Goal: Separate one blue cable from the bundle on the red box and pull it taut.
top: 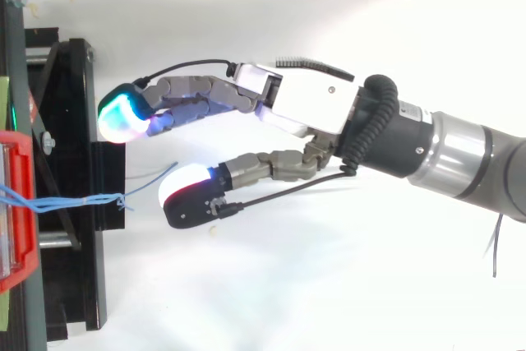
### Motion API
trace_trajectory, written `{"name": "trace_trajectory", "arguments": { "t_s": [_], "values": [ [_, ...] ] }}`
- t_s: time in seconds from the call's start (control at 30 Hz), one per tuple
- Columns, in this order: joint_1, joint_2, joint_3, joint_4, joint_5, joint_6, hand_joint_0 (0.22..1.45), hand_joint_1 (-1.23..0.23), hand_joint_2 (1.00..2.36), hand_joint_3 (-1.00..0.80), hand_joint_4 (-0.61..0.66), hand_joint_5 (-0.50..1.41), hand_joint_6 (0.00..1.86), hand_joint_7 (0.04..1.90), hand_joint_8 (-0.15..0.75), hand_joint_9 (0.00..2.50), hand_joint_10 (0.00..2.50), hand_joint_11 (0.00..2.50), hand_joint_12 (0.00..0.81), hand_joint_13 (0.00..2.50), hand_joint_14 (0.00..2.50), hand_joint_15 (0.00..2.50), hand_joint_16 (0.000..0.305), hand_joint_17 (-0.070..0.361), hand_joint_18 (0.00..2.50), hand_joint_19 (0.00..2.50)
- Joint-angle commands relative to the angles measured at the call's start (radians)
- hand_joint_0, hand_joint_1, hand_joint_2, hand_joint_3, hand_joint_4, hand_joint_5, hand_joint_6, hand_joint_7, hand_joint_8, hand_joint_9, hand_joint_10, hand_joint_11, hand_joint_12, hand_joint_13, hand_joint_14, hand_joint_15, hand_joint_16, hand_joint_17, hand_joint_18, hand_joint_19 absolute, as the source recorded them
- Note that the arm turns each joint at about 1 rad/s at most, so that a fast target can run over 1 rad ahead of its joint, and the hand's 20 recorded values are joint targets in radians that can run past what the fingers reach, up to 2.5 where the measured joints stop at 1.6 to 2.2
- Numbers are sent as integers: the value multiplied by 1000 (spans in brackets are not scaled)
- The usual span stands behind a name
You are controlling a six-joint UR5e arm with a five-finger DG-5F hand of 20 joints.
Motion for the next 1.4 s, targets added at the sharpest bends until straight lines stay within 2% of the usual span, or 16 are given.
{"name": "trace_trajectory", "arguments": {
  "t_s": [0.0,0.03,0.17,0.33,0.37,0.4,0.43,0.47,0.5,0.6,0.9,1.13,1.37],
  "values": [
    [0,-17,20,4,31,0,468,-647,1000,-500,239,-205,501,646,267,566,3,119,361,394,4,141,60,134,255,487],
    [0,-17,21,7,51,-17,468,-647,1000,-500,239,-205,501,646,268,566,4,116,362,395,4,145,60,134,256,486],
    [1,-17,23,36,71,-89,468,-646,1000,-500,249,-200,501,658,273,578,4,138,361,409,5,155,59,133,275,496],
    [10,-19,26,86,65,-135,470,-644,1000,-500,273,-186,501,692,280,604,4,166,361,434,5,175,59,132,300,520],
    [23,-17,31,132,45,-177,471,-645,1000,-500,279,-183,502,701,282,611,5,180,359,438,5,176,59,132,303,528],
    [24,-19,31,134,45,-177,475,-647,1000,-500,288,-178,502,714,282,618,5,176,359,446,5,183,58,131,305,538],
    [30,-19,31,134,23,-178,475,-647,1000,-500,290,-176,502,721,283,622,5,189,360,456,5,196,58,131,309,538],
    [30,-19,31,134,23,-178,476,-648,1000,-500,303,-171,502,732,284,629,5,187,360,460,5,197,58,130,317,547],
    [38,-19,31,135,-3,-169,479,-651,1000,-500,324,-163,502,733,284,637,5,193,357,464,5,203,57,128,322,553],
    [46,-19,31,134,-23,-144,484,-656,1000,-500,362,-145,502,749,284,680,6,209,358,482,6,213,57,127,353,570],
    [61,-17,38,134,-24,-66,502,-673,1000,-500,408,-106,503,812,285,765,7,243,353,525,7,235,54,122,396,606],
    [59,-17,63,82,-24,-28,522,-682,1000,-493,383,-90,503,932,286,784,8,272,349,540,7,257,53,119,407,626],
    [49,-17,93,22,-34,14,555,-695,1005,-421,298,-75,503,1121,283,805,9,300,340,563,8,269,51,114,423,639]
  ]
}}
